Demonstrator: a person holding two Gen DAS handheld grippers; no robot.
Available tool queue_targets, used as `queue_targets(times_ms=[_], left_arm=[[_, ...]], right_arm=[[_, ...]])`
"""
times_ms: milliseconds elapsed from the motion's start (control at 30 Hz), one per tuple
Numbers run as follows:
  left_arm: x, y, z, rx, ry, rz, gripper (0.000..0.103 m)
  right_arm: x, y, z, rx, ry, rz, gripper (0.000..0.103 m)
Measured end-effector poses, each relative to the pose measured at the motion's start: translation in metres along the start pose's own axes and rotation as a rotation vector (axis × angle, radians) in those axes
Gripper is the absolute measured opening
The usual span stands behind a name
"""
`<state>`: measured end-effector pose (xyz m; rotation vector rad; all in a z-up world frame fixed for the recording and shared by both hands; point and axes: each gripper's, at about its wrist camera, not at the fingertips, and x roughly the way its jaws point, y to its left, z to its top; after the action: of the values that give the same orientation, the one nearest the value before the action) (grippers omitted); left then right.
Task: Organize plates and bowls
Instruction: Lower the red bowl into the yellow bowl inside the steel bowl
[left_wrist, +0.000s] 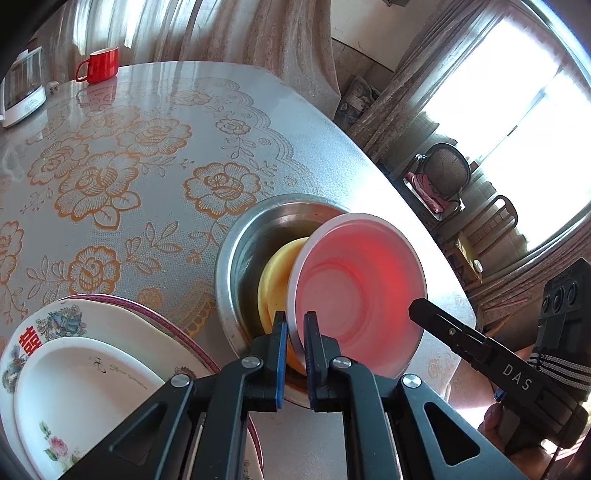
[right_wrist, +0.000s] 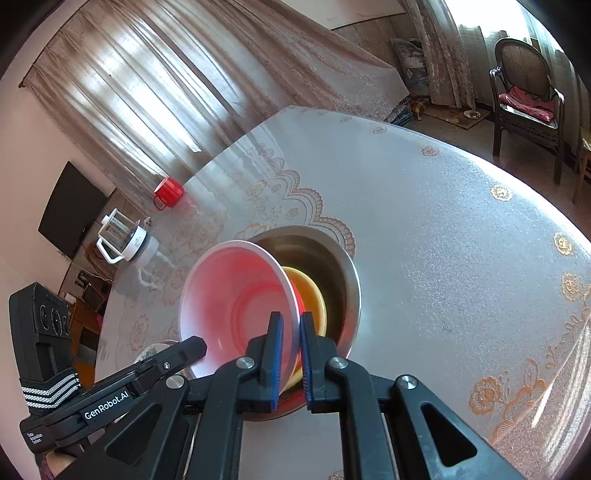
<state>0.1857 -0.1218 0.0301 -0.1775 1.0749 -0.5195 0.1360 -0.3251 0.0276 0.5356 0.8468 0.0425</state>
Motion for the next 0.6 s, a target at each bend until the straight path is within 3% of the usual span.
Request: queue_targets(times_ms=[367, 600], left_arm=[[0.009, 0.0, 0.003, 0.007, 0.0, 0.036, 0.008], [0.003, 0.005, -0.001, -0.019, -0.013, 0.031, 0.019]], right_arm=[[0.014, -0.001, 0.0, -0.031, 0.01, -0.094, 0.008], [0.017, -0.008, 0.002, -0.007, 0.03, -0.087, 0.01]])
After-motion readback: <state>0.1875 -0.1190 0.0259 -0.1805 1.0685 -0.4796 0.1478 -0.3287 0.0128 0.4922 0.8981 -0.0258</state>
